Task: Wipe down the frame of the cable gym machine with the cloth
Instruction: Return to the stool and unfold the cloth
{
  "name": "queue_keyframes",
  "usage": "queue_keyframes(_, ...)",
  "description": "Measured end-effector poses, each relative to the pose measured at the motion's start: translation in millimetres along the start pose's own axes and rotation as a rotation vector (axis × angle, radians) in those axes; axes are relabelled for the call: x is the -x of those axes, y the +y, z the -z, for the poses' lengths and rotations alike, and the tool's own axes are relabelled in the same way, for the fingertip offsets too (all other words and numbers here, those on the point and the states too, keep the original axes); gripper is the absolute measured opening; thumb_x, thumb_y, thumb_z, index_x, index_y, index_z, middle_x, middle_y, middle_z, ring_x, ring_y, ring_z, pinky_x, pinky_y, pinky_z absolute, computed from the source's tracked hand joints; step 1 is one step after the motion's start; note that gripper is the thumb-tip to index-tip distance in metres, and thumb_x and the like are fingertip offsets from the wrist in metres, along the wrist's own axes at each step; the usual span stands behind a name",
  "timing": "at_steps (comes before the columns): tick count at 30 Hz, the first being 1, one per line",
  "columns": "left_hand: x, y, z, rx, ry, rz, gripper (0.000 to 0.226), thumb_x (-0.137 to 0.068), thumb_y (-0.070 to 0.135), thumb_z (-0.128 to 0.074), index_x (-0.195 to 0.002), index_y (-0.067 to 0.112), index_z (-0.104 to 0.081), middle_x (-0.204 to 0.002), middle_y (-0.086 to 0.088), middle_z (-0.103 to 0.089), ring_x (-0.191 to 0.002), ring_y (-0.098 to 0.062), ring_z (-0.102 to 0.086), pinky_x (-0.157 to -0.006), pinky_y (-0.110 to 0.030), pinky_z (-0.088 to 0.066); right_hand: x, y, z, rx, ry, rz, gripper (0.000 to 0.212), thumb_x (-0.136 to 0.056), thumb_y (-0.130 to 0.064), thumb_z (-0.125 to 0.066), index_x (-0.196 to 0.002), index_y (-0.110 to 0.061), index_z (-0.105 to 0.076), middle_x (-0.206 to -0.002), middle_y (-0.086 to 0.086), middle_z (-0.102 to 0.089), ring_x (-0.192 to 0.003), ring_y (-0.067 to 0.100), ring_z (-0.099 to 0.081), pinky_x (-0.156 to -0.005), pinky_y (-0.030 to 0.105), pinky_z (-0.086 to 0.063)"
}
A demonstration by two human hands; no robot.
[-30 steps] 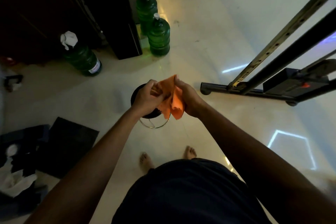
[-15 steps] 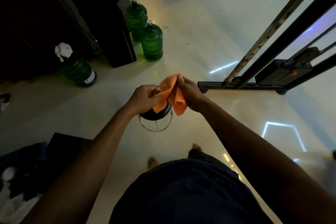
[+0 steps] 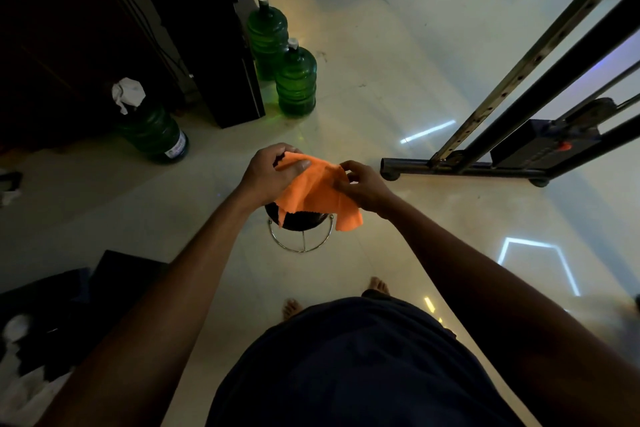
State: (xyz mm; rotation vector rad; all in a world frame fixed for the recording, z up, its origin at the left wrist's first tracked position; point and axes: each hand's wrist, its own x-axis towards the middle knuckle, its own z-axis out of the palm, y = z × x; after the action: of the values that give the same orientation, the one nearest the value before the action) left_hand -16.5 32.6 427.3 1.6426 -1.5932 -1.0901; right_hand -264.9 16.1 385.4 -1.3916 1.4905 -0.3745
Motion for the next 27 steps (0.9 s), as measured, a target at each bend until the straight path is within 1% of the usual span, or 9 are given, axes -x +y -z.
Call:
queue_keyframes(2, -4, 1, -1, 0.002, 0.021, -0.013, 0.015, -0.096, 0.039, -0.079, -0.105, 0.027, -0.075, -0.102, 0.013, -0.073, -0.098, -0.008, -0.068, -0.077, -0.023, -0.049, -5, -1, 2, 0.057, -0.009, -0.014, 0.046, -0.100, -0.029, -0.077, -0.143, -0.019, -0.062, -0.128, 0.011, -0.069, -0.113, 0.031, -0.067, -0.089, 0.045, -0.059)
queue_keyframes(6, -12, 1, -1, -0.014, 0.079, -0.029, 0.013, -0.097, 0.037, -0.079, -0.103, 0.026, -0.075, -0.101, 0.013, -0.073, -0.099, -0.008, -0.068, -0.079, -0.025, -0.049, -8, 6, 9, 0.240, -0.088, -0.082, 0.055, -0.093, -0.014, -0.076, -0.146, -0.014, -0.059, -0.135, 0.015, -0.065, -0.120, 0.034, -0.064, -0.094, 0.041, -0.056)
queue_keyframes(11, -18, 2, -10, -0.036, 0.174, 0.017, 0.016, -0.097, 0.037, -0.078, -0.103, 0.022, -0.074, -0.100, 0.012, -0.071, -0.096, -0.011, -0.066, -0.077, -0.022, -0.046, -6, 16, 20, 0.390, -0.064, -0.087, 0.048, -0.091, -0.014, -0.073, -0.137, -0.010, -0.063, -0.133, 0.013, -0.066, -0.112, 0.027, -0.060, -0.086, 0.036, -0.051)
queue_keyframes(13, -20, 1, -12, -0.053, 0.218, 0.050, 0.019, -0.097, 0.038, -0.079, -0.103, 0.020, -0.073, -0.101, 0.009, -0.071, -0.098, -0.013, -0.065, -0.079, -0.025, -0.046, -7, 22, 25, 0.343, 0.015, -0.092, 0.041, -0.091, -0.013, -0.072, -0.132, -0.010, -0.067, -0.128, 0.013, -0.069, -0.114, 0.029, -0.064, -0.085, 0.036, -0.053)
queue_keyframes(16, -20, -2, -14, -0.105, 0.269, 0.098, 0.024, -0.096, 0.039, -0.080, -0.097, 0.017, -0.069, -0.096, 0.005, -0.068, -0.095, -0.015, -0.064, -0.078, -0.027, -0.041, -8, 23, 34, 0.216, 0.111, -0.073, 0.025, -0.093, -0.015, -0.072, -0.117, -0.014, -0.075, -0.115, 0.009, -0.074, -0.109, 0.029, -0.071, -0.082, 0.040, -0.060)
queue_keyframes(19, -16, -2, -20, -0.130, 0.311, 0.153, 0.030, -0.095, 0.037, -0.082, -0.108, 0.011, -0.074, -0.101, 0.003, -0.068, -0.096, -0.016, -0.062, -0.078, -0.026, -0.041, -7, 17, 42, 0.137, 0.061, -0.070, 0.014, -0.102, -0.024, -0.069, -0.116, -0.022, -0.071, -0.108, 0.004, -0.071, -0.095, 0.028, -0.073, -0.075, 0.049, -0.068)
queue_keyframes(21, -12, -1, -28, -0.108, 0.306, 0.158, 0.029, -0.094, 0.035, -0.083, -0.109, 0.011, -0.074, -0.104, 0.003, -0.068, -0.096, -0.016, -0.062, -0.074, -0.022, -0.042, -7, 12, 45, 0.078, 0.025, -0.087, 0.013, -0.105, -0.024, -0.069, -0.118, -0.024, -0.068, -0.108, 0.007, -0.068, -0.090, 0.032, -0.075, -0.068, 0.051, -0.069)
queue_keyframes(24, -7, 1, -40, -0.058, 0.242, 0.145, 0.023, -0.096, 0.033, -0.082, -0.109, 0.015, -0.076, -0.107, 0.004, -0.073, -0.098, -0.014, -0.067, -0.071, -0.013, -0.043, -9, 2, 41, -0.053, 0.037, -0.116, 0.016, -0.100, -0.022, -0.079, -0.113, -0.017, -0.072, -0.111, 0.017, -0.072, -0.086, 0.037, -0.080, -0.068, 0.052, -0.069)
queue_keyframes(27, -2, 7, -53, -0.038, 0.146, 0.126, 0.022, -0.099, 0.032, -0.077, -0.116, 0.018, -0.078, -0.111, 0.007, -0.074, -0.105, -0.014, -0.068, -0.083, -0.021, -0.049, -10, -14, 35, -0.182, 0.005, -0.147, 0.030, -0.092, -0.025, -0.088, -0.113, -0.007, -0.075, -0.110, 0.025, -0.076, -0.083, 0.036, -0.082, -0.075, 0.053, -0.069)
